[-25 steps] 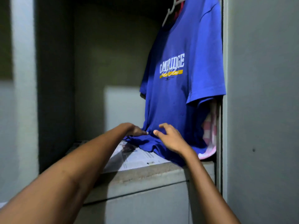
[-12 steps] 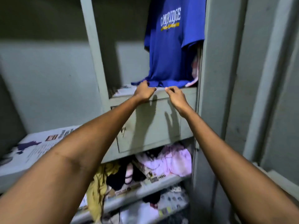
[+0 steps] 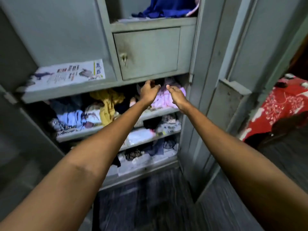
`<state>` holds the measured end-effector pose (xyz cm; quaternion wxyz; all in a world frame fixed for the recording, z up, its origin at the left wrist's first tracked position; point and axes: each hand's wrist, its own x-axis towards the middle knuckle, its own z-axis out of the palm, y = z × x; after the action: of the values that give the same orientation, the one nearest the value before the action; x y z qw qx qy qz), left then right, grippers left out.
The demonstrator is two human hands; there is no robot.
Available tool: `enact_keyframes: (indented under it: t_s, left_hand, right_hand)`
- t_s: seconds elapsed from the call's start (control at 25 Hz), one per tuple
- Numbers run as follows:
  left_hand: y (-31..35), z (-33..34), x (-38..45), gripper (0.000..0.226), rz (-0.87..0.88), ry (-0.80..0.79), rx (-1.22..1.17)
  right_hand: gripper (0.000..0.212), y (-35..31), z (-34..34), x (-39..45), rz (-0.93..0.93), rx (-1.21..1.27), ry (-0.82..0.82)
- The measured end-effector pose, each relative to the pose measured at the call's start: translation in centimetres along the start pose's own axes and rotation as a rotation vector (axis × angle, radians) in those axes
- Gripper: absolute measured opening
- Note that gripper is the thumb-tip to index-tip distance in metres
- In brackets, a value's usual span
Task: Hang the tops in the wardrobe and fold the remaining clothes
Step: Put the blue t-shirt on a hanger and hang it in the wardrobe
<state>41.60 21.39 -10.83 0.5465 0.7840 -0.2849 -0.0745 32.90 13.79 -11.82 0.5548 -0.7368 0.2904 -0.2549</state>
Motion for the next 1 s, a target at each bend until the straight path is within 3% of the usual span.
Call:
enact_keyframes:
  t_s: [0.2,0.32,0.4,0.44,0.52,0.64,1.0]
  left_hand:
    - [-7.7,4.7,-12.5,0.035,-0.285,-0.211,0.117]
    - [-11.2,7.6,-20.6,0.045,-0.450,-0.372,0.245]
    - [-13.1,9.3,-25.3,0.036,-0.540,-0.451,0.252]
    - [-13.7,10.1,-27.4,0.028,-0.581,-0.473,0.249]
    - [-14.6,11.9,-30.3,0.036,-0.630,-0.514,0.274]
    - [-13.9,15.1,-32.4,0.055,-0.599,-0.609,0.321]
    - [-7.9,30.9,-33.4,0.050,-0.381,-0.959,0.324]
  right_hand:
    - [0.030,9.6,-1.5,-10.1,0.258,-0.031,-0.117]
    - [0.048,15.0,-3.5,-16.3,0.454,-0.020,-0.168]
    - [0.052,18.4,-5.0,-20.2,0.580,-0.023,-0.198]
    - [0.049,19.8,-6.0,-22.0,0.636,-0.008,-0.210]
    - [0.038,22.5,-7.9,-24.7,0.699,0.044,-0.180]
    - [0.031,25.2,-11.4,-27.6,0.773,0.073,-0.100]
    - [0.035,29.3,-26.4,-30.5,0.844,0.224,0.414]
